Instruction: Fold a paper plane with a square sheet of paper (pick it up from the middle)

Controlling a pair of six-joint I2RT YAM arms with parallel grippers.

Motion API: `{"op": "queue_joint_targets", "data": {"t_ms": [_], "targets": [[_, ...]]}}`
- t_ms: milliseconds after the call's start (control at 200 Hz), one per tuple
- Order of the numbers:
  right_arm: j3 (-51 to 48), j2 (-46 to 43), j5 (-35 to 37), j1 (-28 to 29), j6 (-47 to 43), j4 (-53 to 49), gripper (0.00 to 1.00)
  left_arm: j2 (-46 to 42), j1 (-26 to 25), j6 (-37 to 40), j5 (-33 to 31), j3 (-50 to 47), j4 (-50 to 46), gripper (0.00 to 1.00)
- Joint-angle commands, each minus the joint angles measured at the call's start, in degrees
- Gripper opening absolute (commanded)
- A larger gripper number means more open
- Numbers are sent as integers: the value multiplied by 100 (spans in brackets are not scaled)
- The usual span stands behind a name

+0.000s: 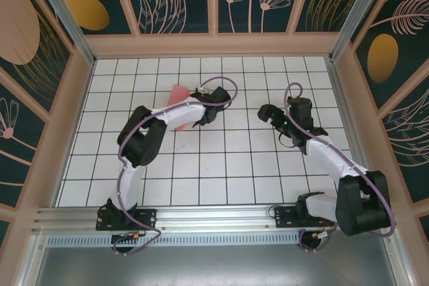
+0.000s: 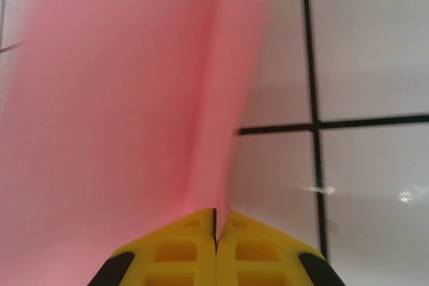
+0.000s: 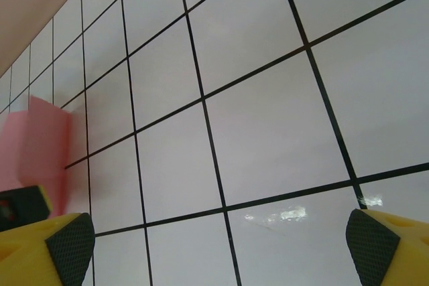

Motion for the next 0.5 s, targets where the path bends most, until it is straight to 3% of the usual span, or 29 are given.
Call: {"op": "queue_joint_targets", "data": {"t_ms": [0,220,360,495], "targets": [[-109,-224,162,-120,140,-151,99,293,-219,-226,-45,244,-251,3],[-101,-296,204,-257,166,-296,99,487,-442,-391,528,263,35,7],[-5,-207,164,-263,150,-318,99,426,-451,-440,804,252,102,17],[216,-117,243,-289,75,-426,99,45,-452,-374,1546,74,487,32]]}}
